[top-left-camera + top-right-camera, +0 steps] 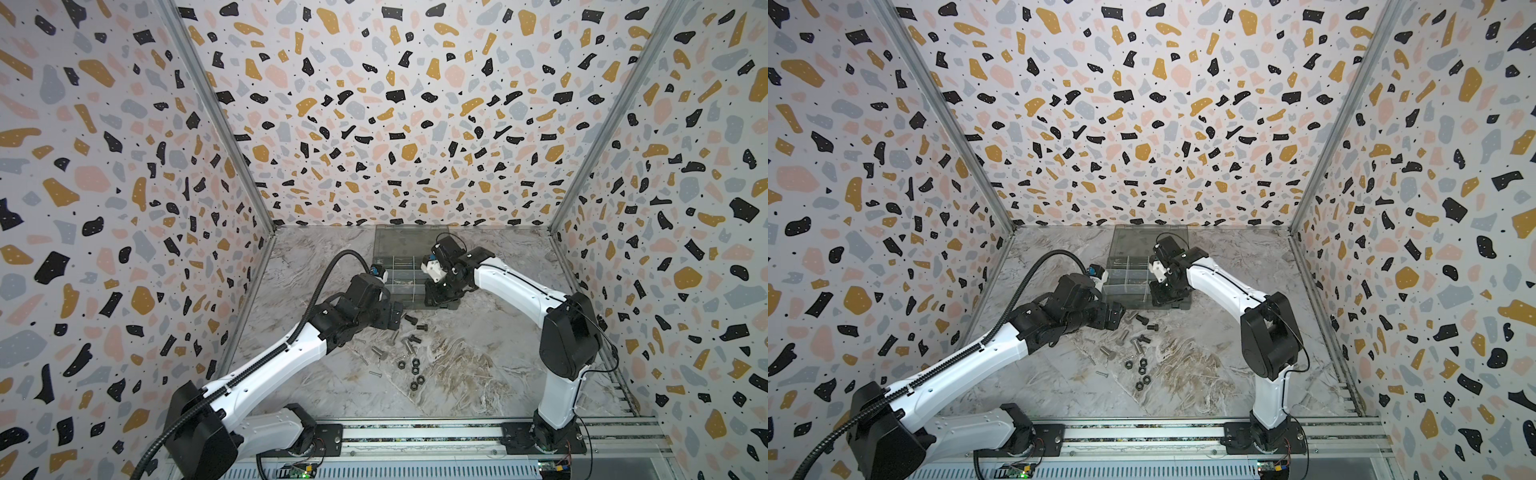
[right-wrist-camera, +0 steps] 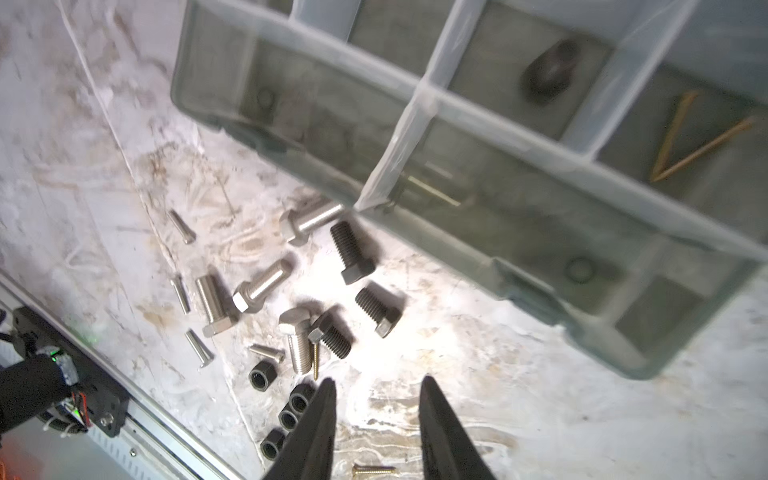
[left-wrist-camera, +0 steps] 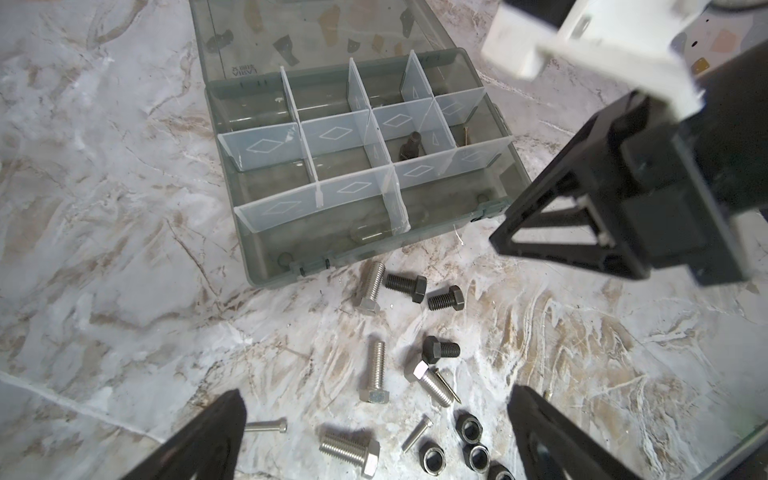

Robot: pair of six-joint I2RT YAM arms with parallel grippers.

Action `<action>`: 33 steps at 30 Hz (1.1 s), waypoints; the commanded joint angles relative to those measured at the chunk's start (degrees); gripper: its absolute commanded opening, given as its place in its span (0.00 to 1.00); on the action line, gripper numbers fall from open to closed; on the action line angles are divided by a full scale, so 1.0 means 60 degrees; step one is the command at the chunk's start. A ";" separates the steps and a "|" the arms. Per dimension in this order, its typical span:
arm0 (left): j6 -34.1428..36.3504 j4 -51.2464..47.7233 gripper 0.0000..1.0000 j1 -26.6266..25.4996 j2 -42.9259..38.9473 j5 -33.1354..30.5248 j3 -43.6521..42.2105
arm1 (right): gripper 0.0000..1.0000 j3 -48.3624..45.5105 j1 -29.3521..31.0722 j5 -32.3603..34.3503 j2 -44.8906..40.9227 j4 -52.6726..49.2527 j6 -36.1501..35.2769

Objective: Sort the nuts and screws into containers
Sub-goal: 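Carry the black bolt into an organizer compartment and open the right gripper, then return the right gripper to the pile and grasp another black bolt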

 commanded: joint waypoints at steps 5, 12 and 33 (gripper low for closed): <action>-0.0778 0.0318 1.00 -0.0646 -0.0589 0.0011 -0.0527 | 0.41 -0.1149 0.0531 -0.0173 -0.0155 0.0779 0.0290; -0.1176 0.0261 1.00 -0.1035 -0.1052 -0.0341 -0.0780 | 0.53 -0.1637 0.0609 -0.0003 0.0025 0.1294 0.0463; -0.1212 -0.0255 1.00 -0.1113 -0.1725 -0.0764 -0.1003 | 0.49 -0.0867 0.0799 0.0116 0.1424 0.1607 0.1098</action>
